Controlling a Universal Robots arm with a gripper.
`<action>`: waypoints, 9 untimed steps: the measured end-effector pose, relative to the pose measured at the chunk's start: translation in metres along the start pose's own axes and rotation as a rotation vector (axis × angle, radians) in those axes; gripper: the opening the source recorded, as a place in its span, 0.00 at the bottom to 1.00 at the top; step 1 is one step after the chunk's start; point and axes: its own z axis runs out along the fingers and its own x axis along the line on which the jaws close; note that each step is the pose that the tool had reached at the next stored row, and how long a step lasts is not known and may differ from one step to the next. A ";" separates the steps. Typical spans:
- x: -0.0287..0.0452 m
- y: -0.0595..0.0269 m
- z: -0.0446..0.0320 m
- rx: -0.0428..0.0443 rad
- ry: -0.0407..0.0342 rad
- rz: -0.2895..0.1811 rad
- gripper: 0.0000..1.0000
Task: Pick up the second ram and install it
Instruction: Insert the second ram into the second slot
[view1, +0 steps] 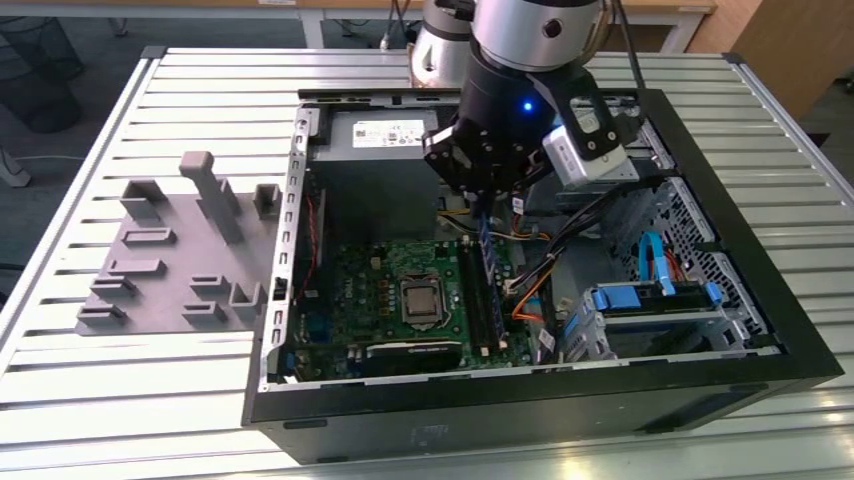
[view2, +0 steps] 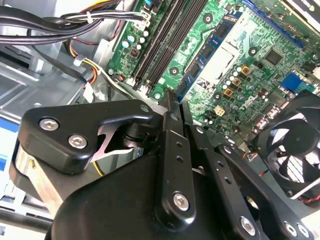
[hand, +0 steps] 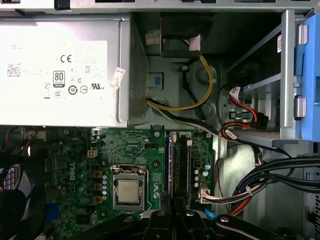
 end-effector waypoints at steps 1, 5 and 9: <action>0.0000 -0.0003 0.0013 0.0000 0.0000 0.000 0.14; -0.0002 -0.0007 0.0060 0.0002 0.0000 0.000 0.14; -0.0003 -0.0018 0.0093 0.0003 0.0000 0.000 0.14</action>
